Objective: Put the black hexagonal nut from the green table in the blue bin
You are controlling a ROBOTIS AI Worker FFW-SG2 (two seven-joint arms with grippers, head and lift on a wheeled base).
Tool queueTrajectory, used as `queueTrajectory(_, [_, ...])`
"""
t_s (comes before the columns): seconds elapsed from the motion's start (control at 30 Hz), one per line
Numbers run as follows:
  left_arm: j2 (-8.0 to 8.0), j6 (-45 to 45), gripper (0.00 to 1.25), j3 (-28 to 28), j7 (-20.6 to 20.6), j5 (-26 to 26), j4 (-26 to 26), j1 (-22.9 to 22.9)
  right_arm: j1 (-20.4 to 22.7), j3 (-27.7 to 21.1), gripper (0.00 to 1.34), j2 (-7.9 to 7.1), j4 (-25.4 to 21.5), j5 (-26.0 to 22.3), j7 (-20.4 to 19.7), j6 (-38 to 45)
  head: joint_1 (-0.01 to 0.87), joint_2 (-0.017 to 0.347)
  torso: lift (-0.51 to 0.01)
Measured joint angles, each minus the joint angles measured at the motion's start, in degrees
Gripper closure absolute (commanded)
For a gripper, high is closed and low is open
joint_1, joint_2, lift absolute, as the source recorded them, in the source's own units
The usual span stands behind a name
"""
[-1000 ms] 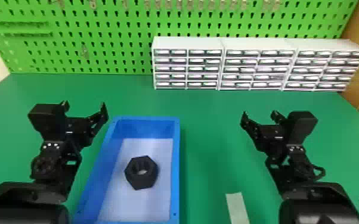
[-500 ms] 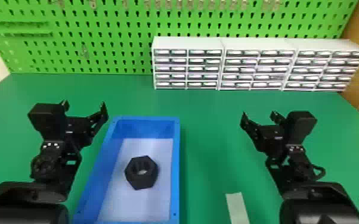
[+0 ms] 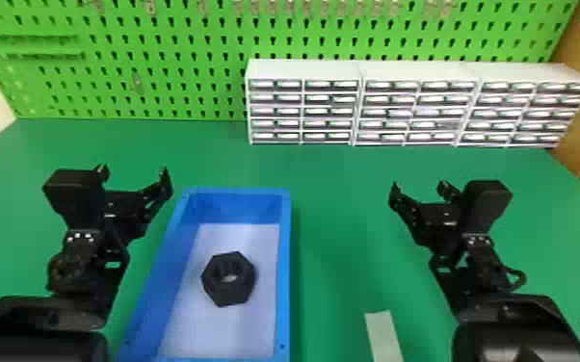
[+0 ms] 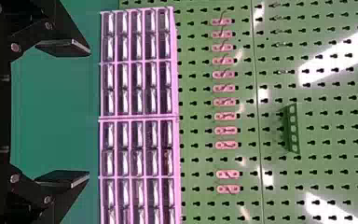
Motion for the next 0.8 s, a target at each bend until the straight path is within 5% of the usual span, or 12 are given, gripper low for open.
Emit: queueTrajectory(0.8, [-0.01, 0.0, 0.25, -0.2, 0.0, 0.1, -0.1, -0.3, 0.0, -0.2, 0.35, 0.3, 0.0, -0.2, 0.0, 0.3, 0.686, 0.052, -0.097])
